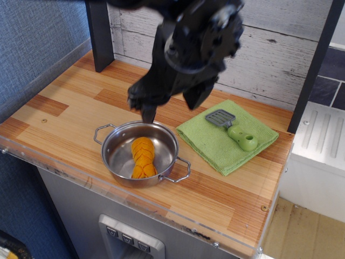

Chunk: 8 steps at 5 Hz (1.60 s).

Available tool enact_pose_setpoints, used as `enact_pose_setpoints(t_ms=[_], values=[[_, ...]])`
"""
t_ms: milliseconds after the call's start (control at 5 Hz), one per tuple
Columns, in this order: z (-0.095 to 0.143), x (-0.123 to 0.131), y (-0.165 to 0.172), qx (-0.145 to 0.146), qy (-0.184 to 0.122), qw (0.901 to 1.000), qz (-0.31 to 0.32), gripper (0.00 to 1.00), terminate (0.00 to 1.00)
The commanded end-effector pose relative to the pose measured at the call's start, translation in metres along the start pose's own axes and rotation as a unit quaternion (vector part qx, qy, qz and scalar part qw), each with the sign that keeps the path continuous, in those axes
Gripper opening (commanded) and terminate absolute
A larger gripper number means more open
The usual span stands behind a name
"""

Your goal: Move the fish to the left of the green towel

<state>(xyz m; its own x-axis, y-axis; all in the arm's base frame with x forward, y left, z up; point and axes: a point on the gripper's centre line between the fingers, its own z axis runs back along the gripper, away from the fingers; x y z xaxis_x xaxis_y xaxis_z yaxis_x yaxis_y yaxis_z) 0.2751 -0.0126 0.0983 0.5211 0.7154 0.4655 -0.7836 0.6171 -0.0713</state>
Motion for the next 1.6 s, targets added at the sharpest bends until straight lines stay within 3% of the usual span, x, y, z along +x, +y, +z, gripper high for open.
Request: enact_pose_setpoints(t_ms=[0, 600, 1200, 1400], values=[[-0.014, -0.007, 0.024, 0.009, 0.019, 0.9997, 0.01, 1.0, 0.0], [-0.05, -0.012, 0.043, 0.056, 0.047, 0.9973, 0.001, 1.0, 0.0], [-0.074, -0.018, 0.023, 0.071, 0.063, 0.9953, -0.021, 1.0, 0.0], [-0.076, -0.022, 0.013, 0.081, 0.051, 0.9951, -0.022, 0.0, 0.0]])
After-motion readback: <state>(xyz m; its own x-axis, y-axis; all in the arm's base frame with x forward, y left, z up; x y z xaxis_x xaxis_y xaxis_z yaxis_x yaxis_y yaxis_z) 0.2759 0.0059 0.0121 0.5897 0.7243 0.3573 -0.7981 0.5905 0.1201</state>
